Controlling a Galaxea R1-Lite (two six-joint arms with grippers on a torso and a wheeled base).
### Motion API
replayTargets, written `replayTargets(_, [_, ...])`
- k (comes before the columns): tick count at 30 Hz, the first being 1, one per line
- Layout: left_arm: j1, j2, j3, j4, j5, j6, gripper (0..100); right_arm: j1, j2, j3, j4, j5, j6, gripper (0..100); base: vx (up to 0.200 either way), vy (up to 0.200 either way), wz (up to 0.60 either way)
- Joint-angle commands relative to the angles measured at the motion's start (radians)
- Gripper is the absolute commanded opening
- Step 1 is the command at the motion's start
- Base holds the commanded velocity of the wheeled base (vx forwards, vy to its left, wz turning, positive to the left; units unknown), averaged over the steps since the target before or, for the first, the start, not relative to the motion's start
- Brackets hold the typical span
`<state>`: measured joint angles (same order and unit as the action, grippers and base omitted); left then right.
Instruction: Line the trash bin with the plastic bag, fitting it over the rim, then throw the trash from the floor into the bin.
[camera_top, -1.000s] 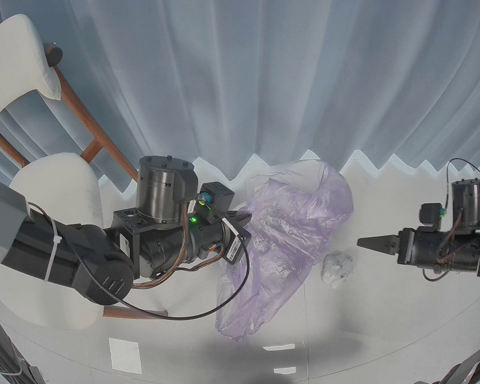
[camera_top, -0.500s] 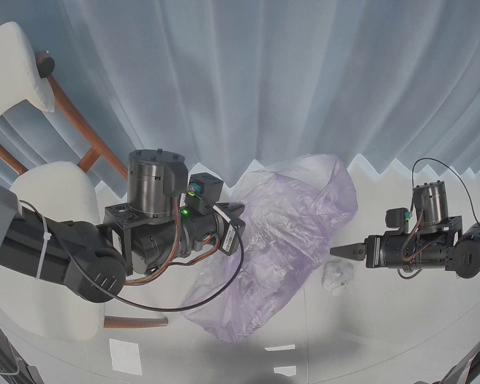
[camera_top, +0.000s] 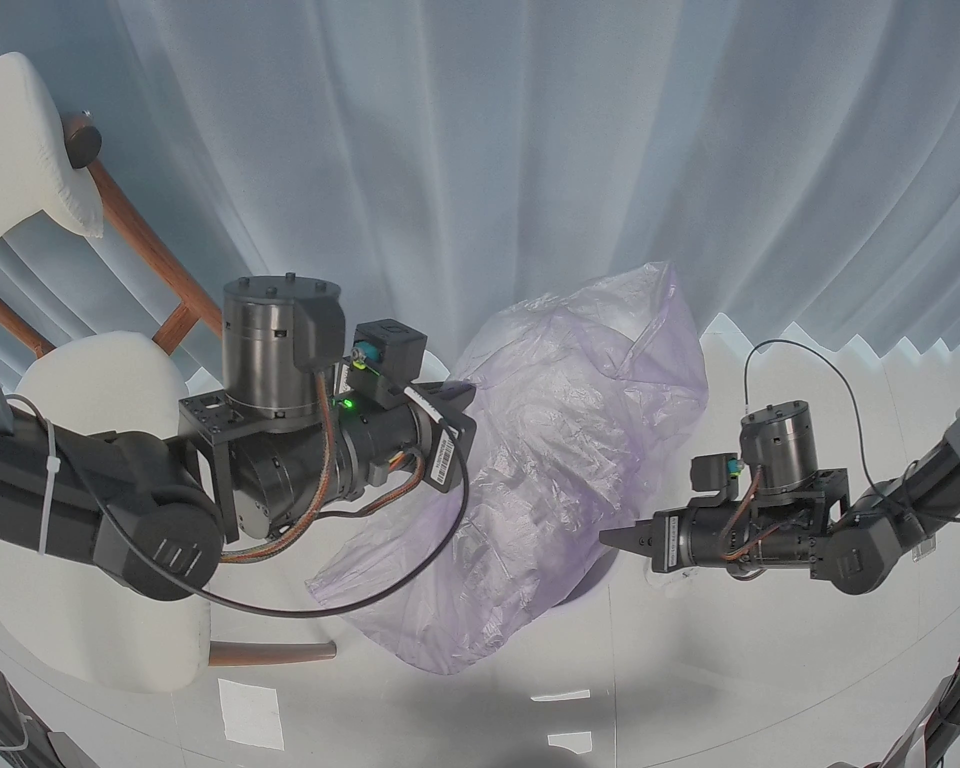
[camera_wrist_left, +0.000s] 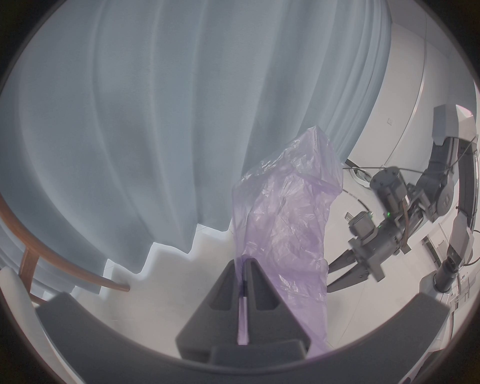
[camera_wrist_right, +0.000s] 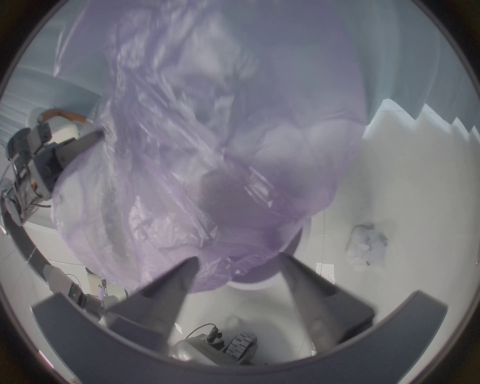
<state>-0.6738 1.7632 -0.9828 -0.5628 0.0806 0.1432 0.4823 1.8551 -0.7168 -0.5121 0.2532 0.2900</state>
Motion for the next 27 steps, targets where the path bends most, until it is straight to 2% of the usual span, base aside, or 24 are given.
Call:
replayTargets(1, [0.007, -0.03, 0.013, 0.0, 0.001, -0.001, 0, 0.056, 0.141, -0.075, -0.054, -0.034, 0.001, 0, 0.0, 0.0, 0.0])
replayTargets(9, [-0.027, -0.014, 0.009, 0.001, -0.001, -0.03, 0, 0.07, 0.266, -0.276, -0.051, -0.117, 0.005, 0, 0.0, 0.0, 0.0])
replayTargets(14, [-0.039, 0.044, -0.001, 0.001, -0.001, -0.042, 0, 0.067, 0.361, -0.348, -0.055, -0.13, 0.003, 0, 0.0, 0.0, 0.0])
replayTargets(22, [-0.03, 0.183, -0.132, 0.0, 0.004, -0.042, 0, 0.068, 0.523, -0.524, -0.052, -0.157, 0.009, 0, 0.0, 0.0, 0.0])
replayTargets(27, [-0.027, 0.263, -0.223, 0.001, 0.036, -0.045, 0, 0.068, 0.621, -0.648, -0.028, -0.169, 0.012, 0, 0.0, 0.0, 0.0])
